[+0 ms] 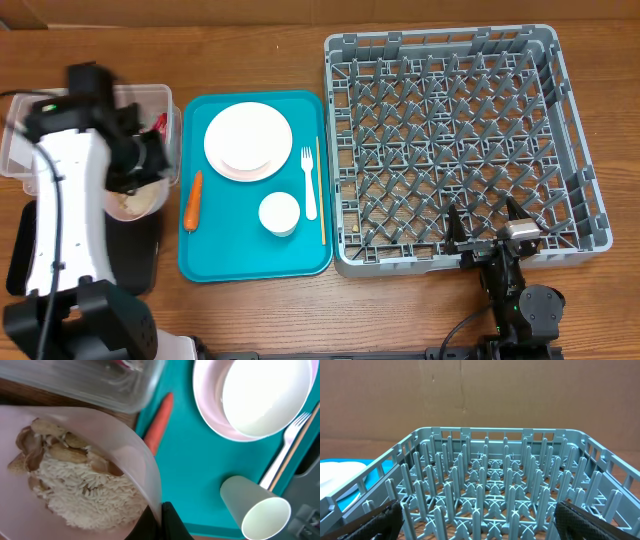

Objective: Sort waste into correct bins and load items into the dishwasher
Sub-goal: 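Lift the bowl with the left gripper and carry it left over the black tray, then tip the bowl with the left gripper to dump rice onto the black tray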

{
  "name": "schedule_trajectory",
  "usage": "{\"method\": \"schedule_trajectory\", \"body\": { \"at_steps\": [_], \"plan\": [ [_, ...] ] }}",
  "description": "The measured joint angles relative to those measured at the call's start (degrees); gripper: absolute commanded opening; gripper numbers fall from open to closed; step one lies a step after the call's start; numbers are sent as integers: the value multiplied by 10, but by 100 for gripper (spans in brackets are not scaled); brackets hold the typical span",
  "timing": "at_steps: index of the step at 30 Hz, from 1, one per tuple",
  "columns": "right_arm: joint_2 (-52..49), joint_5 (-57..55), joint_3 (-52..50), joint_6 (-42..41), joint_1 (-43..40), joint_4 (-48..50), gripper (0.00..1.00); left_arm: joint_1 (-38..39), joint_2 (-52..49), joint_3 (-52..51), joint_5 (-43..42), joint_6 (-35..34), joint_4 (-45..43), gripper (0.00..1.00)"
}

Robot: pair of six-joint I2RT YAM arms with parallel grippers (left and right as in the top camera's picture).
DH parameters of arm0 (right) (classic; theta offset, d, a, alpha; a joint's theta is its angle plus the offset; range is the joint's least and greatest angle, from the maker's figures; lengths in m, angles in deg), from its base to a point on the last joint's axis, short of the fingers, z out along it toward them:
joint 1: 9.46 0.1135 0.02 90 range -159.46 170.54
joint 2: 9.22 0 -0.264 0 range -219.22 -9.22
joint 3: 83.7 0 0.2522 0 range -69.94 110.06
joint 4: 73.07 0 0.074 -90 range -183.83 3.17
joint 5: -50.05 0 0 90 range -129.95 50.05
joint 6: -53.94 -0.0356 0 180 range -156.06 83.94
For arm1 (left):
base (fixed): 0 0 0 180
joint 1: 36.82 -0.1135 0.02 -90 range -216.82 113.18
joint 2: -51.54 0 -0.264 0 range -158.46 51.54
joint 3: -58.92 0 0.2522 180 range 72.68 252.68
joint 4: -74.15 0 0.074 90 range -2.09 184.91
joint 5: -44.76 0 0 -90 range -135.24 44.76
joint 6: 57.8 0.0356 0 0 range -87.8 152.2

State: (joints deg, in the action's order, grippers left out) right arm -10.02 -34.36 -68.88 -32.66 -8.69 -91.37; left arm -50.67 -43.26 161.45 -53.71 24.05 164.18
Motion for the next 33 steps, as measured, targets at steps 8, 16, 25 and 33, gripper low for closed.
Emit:
{"method": "schedule_trajectory", "body": {
  "at_steps": [8, 16, 25, 33],
  "plan": [
    [0, 0, 0, 0, 0, 0, 100, -189, 4, 0, -153, 56, -30, 4],
    [0, 0, 0, 0, 0, 0, 100, -335, 9, -42, -328, 94, -95, 4],
    [0, 0, 0, 0, 0, 0, 100, -439, 10, -189, -498, 109, -207, 4],
    [0, 0, 0, 0, 0, 0, 100, -489, 10, -266, -597, 113, -257, 4]
  ]
}}
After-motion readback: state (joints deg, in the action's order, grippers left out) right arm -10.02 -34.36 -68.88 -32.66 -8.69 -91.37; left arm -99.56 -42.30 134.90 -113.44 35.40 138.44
